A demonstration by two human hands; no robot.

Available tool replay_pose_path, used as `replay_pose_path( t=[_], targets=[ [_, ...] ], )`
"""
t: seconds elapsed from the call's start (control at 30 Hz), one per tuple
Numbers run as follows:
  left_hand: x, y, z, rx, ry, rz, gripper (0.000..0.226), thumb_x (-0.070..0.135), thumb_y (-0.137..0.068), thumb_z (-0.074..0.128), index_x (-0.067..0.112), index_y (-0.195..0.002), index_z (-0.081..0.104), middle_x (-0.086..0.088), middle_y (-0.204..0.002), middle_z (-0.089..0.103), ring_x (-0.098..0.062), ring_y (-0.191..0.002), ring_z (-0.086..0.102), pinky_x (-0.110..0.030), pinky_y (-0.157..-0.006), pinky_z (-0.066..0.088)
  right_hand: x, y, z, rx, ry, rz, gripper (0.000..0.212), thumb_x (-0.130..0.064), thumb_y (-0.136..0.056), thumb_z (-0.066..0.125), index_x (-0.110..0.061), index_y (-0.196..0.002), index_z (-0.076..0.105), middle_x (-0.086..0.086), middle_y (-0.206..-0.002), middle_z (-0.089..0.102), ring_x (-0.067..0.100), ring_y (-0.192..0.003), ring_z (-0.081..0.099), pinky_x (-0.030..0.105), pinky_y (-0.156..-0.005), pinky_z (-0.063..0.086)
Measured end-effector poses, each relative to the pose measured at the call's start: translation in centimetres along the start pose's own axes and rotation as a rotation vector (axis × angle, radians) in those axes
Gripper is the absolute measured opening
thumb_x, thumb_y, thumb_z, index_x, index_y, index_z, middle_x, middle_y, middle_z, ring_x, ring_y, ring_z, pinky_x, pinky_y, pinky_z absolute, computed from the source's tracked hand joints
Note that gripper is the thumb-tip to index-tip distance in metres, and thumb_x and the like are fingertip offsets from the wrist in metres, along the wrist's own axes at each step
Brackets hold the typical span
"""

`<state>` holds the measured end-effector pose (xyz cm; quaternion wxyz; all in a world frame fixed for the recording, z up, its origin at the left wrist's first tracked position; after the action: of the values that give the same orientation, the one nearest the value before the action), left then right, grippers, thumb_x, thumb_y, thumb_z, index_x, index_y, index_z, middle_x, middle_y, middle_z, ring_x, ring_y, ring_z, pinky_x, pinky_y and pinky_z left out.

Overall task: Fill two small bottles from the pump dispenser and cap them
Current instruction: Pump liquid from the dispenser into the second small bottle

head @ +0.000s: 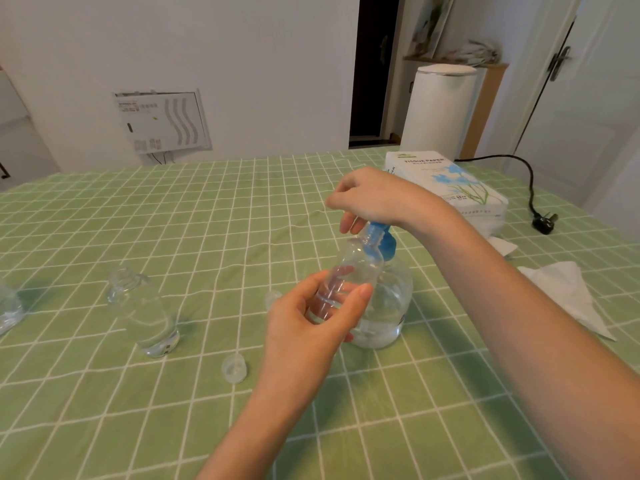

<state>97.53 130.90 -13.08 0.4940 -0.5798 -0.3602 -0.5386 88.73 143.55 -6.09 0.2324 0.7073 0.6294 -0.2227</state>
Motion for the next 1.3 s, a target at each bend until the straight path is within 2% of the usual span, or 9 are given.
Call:
replay_pose_path(
  t=[0.27, 0.4, 0.6, 0.67, 0.77, 0.87, 1.03, 1.17, 1.3],
  targets=[
    [-0.1, 0.0, -0.1, -0.004, -0.004, -0.005, 0.033, 0.040, -0.063, 0.068, 0.029, -0.094, 0.069, 0.012, -0.061, 0.067, 0.001, -0.055, 0.060, -0.010, -0.048, 0.045, 0.2, -0.2, 0.4, -0.051, 0.032, 0.037, 0.044, -0.032, -0.092, 0.049, 0.000, -0.121, 0.057, 0.019, -0.112, 0.068, 0.033, -0.109, 0.063, 0.046, -0.100, 0.045],
    [-0.2, 0.1, -0.1, 0.001, 0.011, -0.014, 0.024, 0.041, -0.061, 0.067, 0.030, -0.083, 0.070, 0.013, -0.055, 0.064, 0.002, -0.050, 0.055, -0.008, -0.045, 0.042, 0.7, -0.1, 0.9, -0.078, 0.043, 0.059, 0.043, -0.034, -0.091, 0.049, -0.003, -0.119, 0.058, 0.019, -0.113, 0.068, 0.033, -0.110, 0.062, 0.046, -0.100, 0.045],
    [-0.2, 0.1, -0.1, -0.012, 0.006, -0.014, 0.016, 0.033, -0.069, 0.070, 0.028, -0.084, 0.070, 0.014, -0.054, 0.063, 0.004, -0.049, 0.055, -0.007, -0.044, 0.041, 0.6, -0.1, 0.9, -0.060, 0.035, 0.056, 0.047, -0.034, -0.092, 0.048, 0.002, -0.123, 0.056, 0.022, -0.116, 0.065, 0.036, -0.113, 0.059, 0.048, -0.102, 0.043],
    [0.1, 0.2, -0.2, -0.010, 0.004, -0.002, 0.018, 0.035, -0.068, 0.070, 0.029, -0.085, 0.070, 0.014, -0.055, 0.064, 0.004, -0.049, 0.055, -0.007, -0.044, 0.041, 0.3, 0.0, 0.6, -0.038, 0.029, 0.037, 0.049, -0.033, -0.092, 0.049, 0.003, -0.125, 0.054, 0.020, -0.111, 0.068, 0.037, -0.111, 0.060, 0.048, -0.100, 0.044],
    [0.3, 0.1, -0.2, -0.005, 0.000, 0.014, 0.026, 0.041, -0.062, 0.067, 0.029, -0.085, 0.069, 0.014, -0.056, 0.065, 0.004, -0.049, 0.055, -0.008, -0.045, 0.042, -0.2, 0.2, 0.0, 0.004, 0.035, 0.012, 0.048, -0.031, -0.093, 0.049, 0.003, -0.126, 0.054, 0.011, -0.091, 0.073, 0.036, -0.106, 0.063, 0.049, -0.095, 0.048],
    [0.3, 0.1, -0.2, -0.011, 0.001, 0.019, 0.026, 0.041, -0.064, 0.066, 0.030, -0.087, 0.069, 0.015, -0.057, 0.065, 0.005, -0.050, 0.056, -0.008, -0.046, 0.043, -0.4, 0.2, 0.0, -0.005, 0.048, 0.015, 0.047, -0.030, -0.093, 0.049, 0.003, -0.126, 0.054, 0.009, -0.089, 0.073, 0.036, -0.106, 0.063, 0.049, -0.095, 0.048],
    [0.1, 0.0, -0.2, -0.004, -0.003, 0.021, 0.022, 0.038, -0.066, 0.068, 0.031, -0.087, 0.068, 0.017, -0.058, 0.065, 0.005, -0.052, 0.057, -0.008, -0.046, 0.043, 0.1, -0.1, 0.4, -0.049, 0.054, 0.047, 0.043, -0.033, -0.091, 0.050, 0.000, -0.118, 0.059, 0.019, -0.109, 0.069, 0.035, -0.107, 0.063, 0.046, -0.098, 0.047],
    [-0.3, 0.0, -0.3, -0.003, -0.005, 0.004, 0.015, 0.028, -0.074, 0.071, 0.025, -0.088, 0.070, 0.015, -0.056, 0.064, 0.004, -0.050, 0.055, -0.008, -0.044, 0.042, 0.7, -0.3, 0.8, -0.066, 0.071, 0.069, 0.041, -0.034, -0.091, 0.050, -0.004, -0.118, 0.059, 0.018, -0.115, 0.067, 0.032, -0.110, 0.062, 0.046, -0.098, 0.045],
    [-0.3, 0.0, -0.4, 0.000, -0.007, 0.006, 0.008, 0.026, -0.075, 0.071, 0.030, -0.082, 0.069, 0.015, -0.054, 0.063, 0.004, -0.049, 0.055, -0.008, -0.044, 0.041, 0.8, -0.3, 1.1, -0.075, 0.054, 0.055, 0.044, -0.034, -0.092, 0.050, -0.001, -0.120, 0.058, 0.021, -0.116, 0.066, 0.038, -0.111, 0.060, 0.049, -0.099, 0.045]
  ],
)
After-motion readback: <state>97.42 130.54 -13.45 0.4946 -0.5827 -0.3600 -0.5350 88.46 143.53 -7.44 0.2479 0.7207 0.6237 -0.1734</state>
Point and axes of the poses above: each hand's wrist, its own y-axis away from the middle knuckle, its own z-axis out of the palm, x = y × z, the point moved 4 cm from there along -y, towards the middle knuckle
